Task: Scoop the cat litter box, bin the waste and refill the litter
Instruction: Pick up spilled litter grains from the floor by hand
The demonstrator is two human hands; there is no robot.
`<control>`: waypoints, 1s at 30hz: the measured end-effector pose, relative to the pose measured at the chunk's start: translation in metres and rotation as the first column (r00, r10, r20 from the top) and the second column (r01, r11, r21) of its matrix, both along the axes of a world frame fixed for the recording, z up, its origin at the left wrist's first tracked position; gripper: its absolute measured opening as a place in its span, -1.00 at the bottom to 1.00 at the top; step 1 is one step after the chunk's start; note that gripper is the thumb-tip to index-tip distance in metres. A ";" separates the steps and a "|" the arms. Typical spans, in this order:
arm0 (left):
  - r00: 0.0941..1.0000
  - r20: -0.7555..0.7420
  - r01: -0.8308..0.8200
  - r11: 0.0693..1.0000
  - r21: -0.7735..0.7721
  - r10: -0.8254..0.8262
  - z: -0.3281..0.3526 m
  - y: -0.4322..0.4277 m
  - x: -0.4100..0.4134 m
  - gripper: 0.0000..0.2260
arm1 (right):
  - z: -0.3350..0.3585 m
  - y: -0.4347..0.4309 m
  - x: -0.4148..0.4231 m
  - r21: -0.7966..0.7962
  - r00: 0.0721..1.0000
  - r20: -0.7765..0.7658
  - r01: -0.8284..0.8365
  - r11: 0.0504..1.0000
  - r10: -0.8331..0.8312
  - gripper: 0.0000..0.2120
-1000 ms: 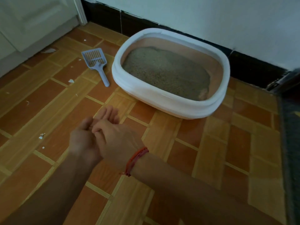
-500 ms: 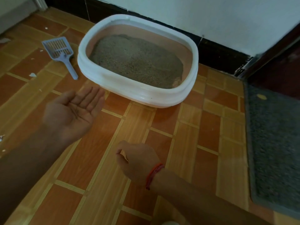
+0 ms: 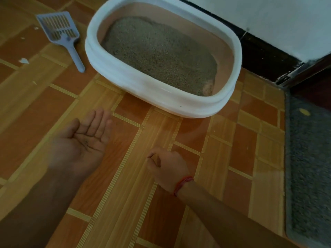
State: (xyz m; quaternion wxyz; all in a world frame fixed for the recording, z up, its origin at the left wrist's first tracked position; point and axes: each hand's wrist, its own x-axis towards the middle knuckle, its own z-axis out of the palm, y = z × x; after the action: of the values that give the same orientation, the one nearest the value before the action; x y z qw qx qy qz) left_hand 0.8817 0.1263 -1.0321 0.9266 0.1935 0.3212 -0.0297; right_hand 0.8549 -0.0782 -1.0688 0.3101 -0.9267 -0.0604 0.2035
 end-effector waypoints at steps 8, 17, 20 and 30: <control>0.998 -0.044 -0.043 0.997 -0.066 0.041 -0.009 0.009 -0.006 -0.49 | -0.011 0.009 0.031 -0.044 0.998 0.020 0.056 0.997 -0.055 -0.84; 0.994 -0.095 -0.062 0.997 -0.051 0.057 -0.014 0.018 -0.018 -0.48 | -0.014 0.025 0.063 -0.064 0.994 0.104 0.024 0.998 -0.017 -0.82; 0.993 -0.106 -0.064 0.997 -0.044 0.059 -0.016 0.021 -0.021 -0.50 | -0.012 0.017 0.061 -0.067 0.995 0.100 -0.024 0.997 0.031 -0.84; 0.990 -0.129 -0.055 0.998 -0.035 0.050 -0.022 0.020 -0.025 -0.49 | -0.018 0.014 0.052 -0.060 0.988 0.022 -0.148 0.987 0.150 -0.85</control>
State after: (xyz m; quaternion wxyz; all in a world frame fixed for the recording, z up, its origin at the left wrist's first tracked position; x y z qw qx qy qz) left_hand 0.8570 0.1463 -1.0542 0.9081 0.1649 0.3842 -0.0238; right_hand 0.9067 -0.0639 -1.0867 0.2661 -0.9308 -0.1278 0.2155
